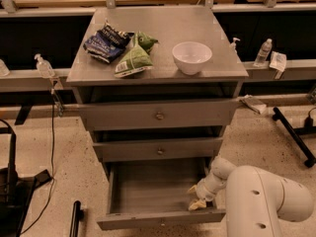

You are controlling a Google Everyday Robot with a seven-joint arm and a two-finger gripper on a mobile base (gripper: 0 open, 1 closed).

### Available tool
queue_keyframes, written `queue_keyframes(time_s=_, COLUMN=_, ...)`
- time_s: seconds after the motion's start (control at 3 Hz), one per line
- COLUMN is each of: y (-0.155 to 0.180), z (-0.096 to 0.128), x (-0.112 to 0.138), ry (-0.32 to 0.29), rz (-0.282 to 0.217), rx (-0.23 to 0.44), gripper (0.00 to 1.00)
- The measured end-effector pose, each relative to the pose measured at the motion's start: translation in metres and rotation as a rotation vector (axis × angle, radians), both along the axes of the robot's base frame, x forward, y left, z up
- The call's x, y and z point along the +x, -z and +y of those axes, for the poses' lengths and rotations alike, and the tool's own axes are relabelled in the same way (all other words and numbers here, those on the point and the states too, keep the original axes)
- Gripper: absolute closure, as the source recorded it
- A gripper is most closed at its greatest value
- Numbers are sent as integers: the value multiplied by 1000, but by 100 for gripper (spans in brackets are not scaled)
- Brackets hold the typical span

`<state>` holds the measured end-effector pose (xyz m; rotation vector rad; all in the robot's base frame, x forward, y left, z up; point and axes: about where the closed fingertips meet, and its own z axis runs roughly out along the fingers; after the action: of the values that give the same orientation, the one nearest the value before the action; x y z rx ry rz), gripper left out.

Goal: Open bottom drawer

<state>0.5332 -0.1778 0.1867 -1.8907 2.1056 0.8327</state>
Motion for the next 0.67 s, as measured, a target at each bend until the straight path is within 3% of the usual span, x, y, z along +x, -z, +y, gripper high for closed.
queue_keyframes(time_s=0.33, y=0, z=0, x=0, ry=0, rz=0, rx=0, gripper=48)
queue_keyframes(time_s=0.67, y=-16, z=3, x=54, ry=-26, rz=-123, rx=-4, gripper=78)
